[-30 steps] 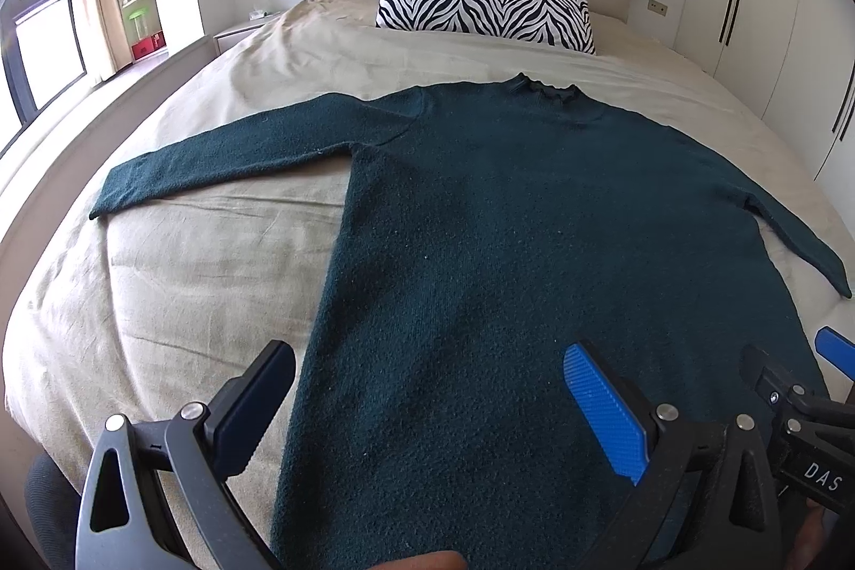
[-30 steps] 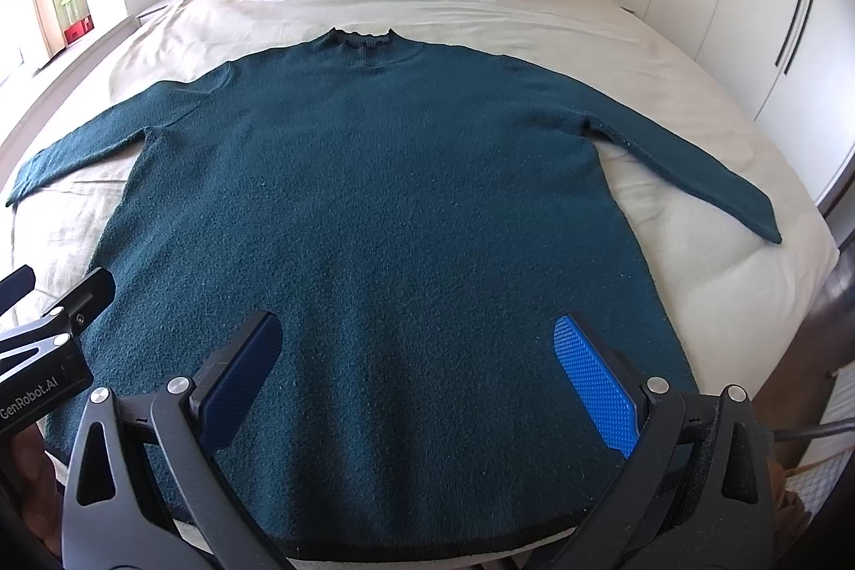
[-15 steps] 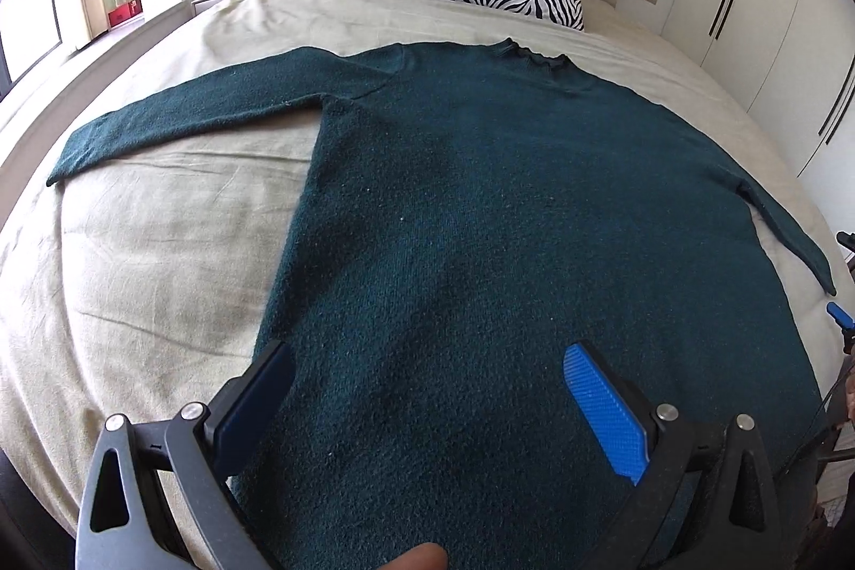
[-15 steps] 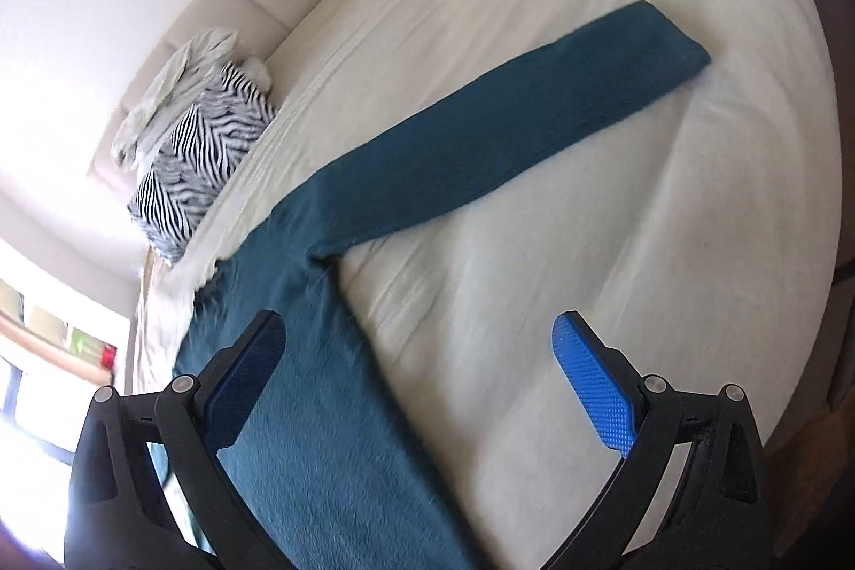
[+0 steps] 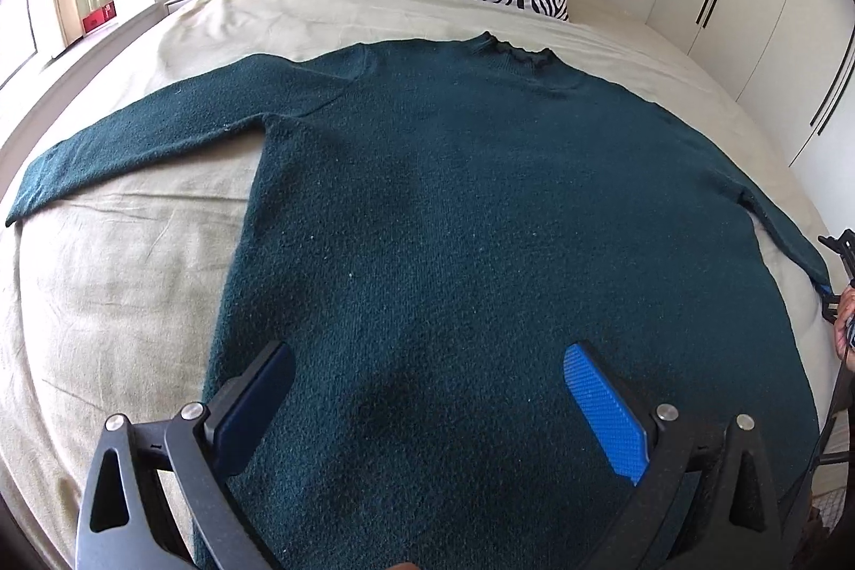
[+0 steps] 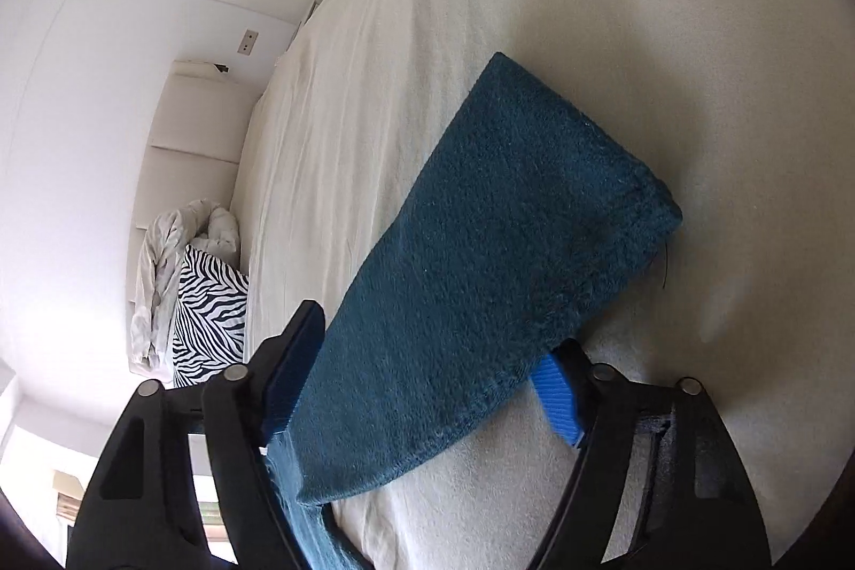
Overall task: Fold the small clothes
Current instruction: 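Grasp the sweater sleeve cuff with the right gripper and lift it, then lay the sleeve across the sweater body with the right gripper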
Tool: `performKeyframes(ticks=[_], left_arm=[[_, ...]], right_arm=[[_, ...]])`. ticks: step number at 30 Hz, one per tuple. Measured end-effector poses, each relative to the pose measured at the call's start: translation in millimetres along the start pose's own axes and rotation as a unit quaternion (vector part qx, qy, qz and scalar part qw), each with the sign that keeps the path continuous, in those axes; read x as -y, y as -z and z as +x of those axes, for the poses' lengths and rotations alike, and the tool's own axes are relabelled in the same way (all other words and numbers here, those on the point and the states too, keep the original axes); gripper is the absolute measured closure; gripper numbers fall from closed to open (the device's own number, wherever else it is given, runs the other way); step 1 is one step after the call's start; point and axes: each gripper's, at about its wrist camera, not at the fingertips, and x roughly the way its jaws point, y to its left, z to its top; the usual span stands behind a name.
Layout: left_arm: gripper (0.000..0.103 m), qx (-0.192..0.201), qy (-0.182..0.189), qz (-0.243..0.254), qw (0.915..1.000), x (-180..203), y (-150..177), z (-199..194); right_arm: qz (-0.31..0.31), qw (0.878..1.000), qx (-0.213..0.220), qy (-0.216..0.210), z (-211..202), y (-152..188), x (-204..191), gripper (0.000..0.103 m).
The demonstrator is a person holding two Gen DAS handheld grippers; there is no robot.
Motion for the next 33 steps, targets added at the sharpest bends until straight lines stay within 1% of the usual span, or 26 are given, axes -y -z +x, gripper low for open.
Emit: performKeyframes(ticks=[1,2,3,4,5,7,9,10,11,12,14,16,18,19,20,22,23,24,25,26,27,29,30,31,32,33], left_arm=[[0.0,-0.002,0.001,0.001,1.0,0,-3,2],[0.0,-0.005,0.008,-0.003,1.0,-3,-7,4],[0.0,-0.007,0.023,-0.01,0.9997,-6,-10,5],[0.0,-0.008,0.044,-0.018,0.9988,-10,-15,6],[0.0,-0.009,0.064,-0.025,0.9976,-13,-20,7],[0.0,-0.008,0.099,-0.036,0.9944,-20,-31,10],[0.002,-0.003,0.124,-0.045,0.9912,-27,-43,11],[0.002,0.001,0.135,-0.05,0.9895,-31,-49,12],[0.002,0.006,0.143,-0.056,0.9881,-34,-55,13],[0.003,0.011,0.151,-0.061,0.9866,-37,-60,13],[0.006,0.019,0.17,-0.074,0.9824,-45,-71,15],[0.009,0.025,0.19,-0.093,0.9771,-55,-81,19],[0.013,0.025,0.212,-0.118,0.9698,-67,-91,24],[0.014,0.025,0.227,-0.13,0.965,-73,-95,27],[0.014,0.024,0.238,-0.141,0.9607,-78,-98,32],[0.014,0.019,0.256,-0.161,0.9531,-84,-102,39],[0.014,0.017,0.263,-0.168,0.9498,-86,-103,42],[0.014,0.014,0.267,-0.175,0.9475,-87,-104,46],[0.014,0.011,0.269,-0.181,0.9458,-89,-104,49],[0.014,0.009,0.273,-0.186,0.9437,-89,-104,52],[0.014,0.006,0.277,-0.19,0.9419,-89,-105,56],[0.013,-0.003,0.283,-0.196,0.9387,-83,-108,64],[0.013,-0.008,0.287,-0.195,0.9379,-78,-111,69],[0.013,-0.012,0.288,-0.192,0.9379,-72,-112,71],[0.013,-0.015,0.289,-0.19,0.938,-67,-114,74],[0.013,-0.018,0.29,-0.189,0.938,-61,-115,76]], right_arm=[[-0.009,1.0,-0.001,0.013,5,1,-7,0.068],[-0.018,1.0,0.002,0.024,8,-2,-10,0.08],[-0.026,0.999,0.007,0.033,9,-6,-13,0.085],[-0.038,0.998,0.012,0.04,11,-7,-21,0.088],[-0.055,0.997,0.016,0.047,13,-6,-31,0.093],[-0.106,0.992,0.021,0.059,19,6,-62,0.094],[-0.171,0.983,0.017,0.062,26,26,-106,0.095],[-0.206,0.977,0.011,0.056,30,44,-134,0.095],[-0.244,0.969,0.005,0.048,35,62,-161,0.095],[-0.283,0.958,-0.003,0.038,39,88,-191,0.095],[-0.356,0.934,-0.023,0.009,49,145,-246,0.095],[-0.425,0.904,-0.051,-0.025,57,217,-293,0.095],[-0.478,0.872,-0.087,-0.051,72,293,-325,0.095],[-0.497,0.859,-0.107,-0.059,84,325,-334,0.095],[-0.51,0.849,-0.126,-0.061,97,356,-339,0.095],[-0.528,0.831,-0.168,-0.052,125,410,-333,0.095],[-0.533,0.823,-0.191,-0.043,138,432,-324,0.094],[-0.535,0.816,-0.215,-0.037,150,448,-318,0.093],[-0.534,0.81,-0.24,-0.041,155,468,-309,0.091],[-0.528,0.806,-0.262,-0.048,160,476,-301,0.082],[-0.517,0.808,-0.274,-0.058,154,480,-288,0.067],[-0.503,0.82,-0.26,-0.081,139,475,-275,0.042],[-0.509,0.82,-0.244,-0.088,113,474,-259,0.039],[-0.526,0.815,-0.229,-0.087,104,473,-257,0.037],[-0.544,0.804,-0.221,-0.089,96,474,-256,0.036],[-0.556,0.794,-0.223,-0.1,84,473,-252,0.036]])
